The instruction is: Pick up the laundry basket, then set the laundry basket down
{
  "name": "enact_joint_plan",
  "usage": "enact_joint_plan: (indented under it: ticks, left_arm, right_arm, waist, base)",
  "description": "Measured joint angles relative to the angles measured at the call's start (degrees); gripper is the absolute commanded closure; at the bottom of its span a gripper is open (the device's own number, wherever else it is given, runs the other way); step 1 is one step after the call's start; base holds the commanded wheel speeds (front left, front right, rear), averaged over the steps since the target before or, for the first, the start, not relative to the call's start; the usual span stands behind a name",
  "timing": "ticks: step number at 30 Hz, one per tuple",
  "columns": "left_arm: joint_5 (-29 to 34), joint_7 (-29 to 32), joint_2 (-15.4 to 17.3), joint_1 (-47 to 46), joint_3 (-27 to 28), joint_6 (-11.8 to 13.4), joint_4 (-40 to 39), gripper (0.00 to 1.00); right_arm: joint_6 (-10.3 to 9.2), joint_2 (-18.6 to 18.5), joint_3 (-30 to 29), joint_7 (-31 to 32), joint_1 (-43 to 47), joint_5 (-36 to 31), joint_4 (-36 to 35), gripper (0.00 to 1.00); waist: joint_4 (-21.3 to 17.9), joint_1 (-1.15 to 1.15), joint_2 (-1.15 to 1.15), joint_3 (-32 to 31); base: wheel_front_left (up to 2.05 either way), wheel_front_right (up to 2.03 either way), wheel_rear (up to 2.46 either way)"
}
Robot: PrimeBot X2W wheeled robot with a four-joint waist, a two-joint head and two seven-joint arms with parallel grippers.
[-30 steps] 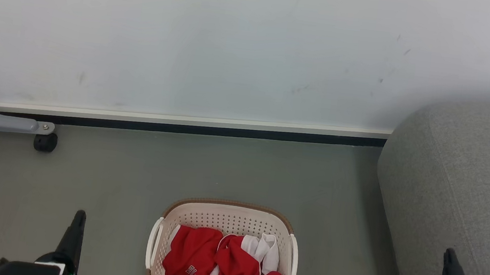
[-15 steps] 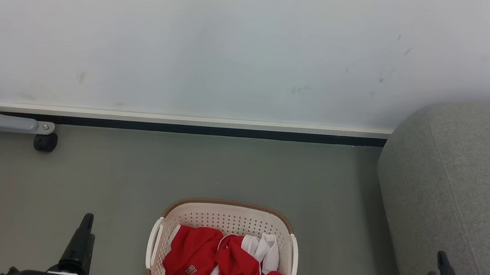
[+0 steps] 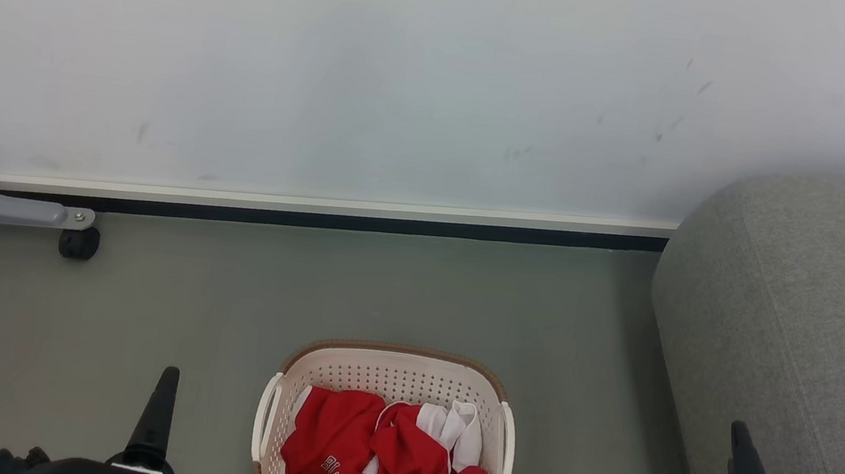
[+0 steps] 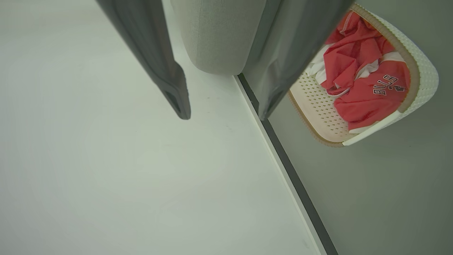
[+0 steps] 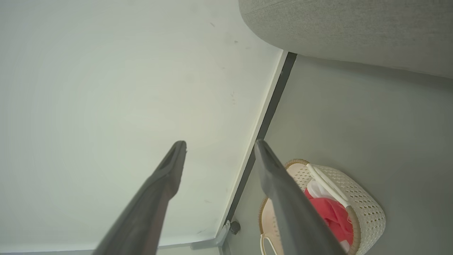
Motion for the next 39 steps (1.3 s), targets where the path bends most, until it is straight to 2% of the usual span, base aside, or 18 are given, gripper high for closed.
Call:
enact_joint_plan:
  ticks: [9,39]
  left_arm:
    - [5.2,-1.8,0.1,0.0,-1.7,1.4,-1.1,0.00]
    - [33.8,-8.1,1.2,-0.5,-7.5,6.1,-2.0,0.00]
  right_arm:
    - [-1.35,-0.9,2.8,-1.8,-0.2,-7.9,-0.5,0.00]
    - [-6.30,-3.4,11.6,-8.1,-1.6,-38.9,-0.9,0.00]
  waist:
    - [0.0,0.00,0.00,0.2]
    - [0.1,0.01,0.00,0.8]
  base:
    - [0.00,0.00,0.00]
    - [0.00,0.00,0.00]
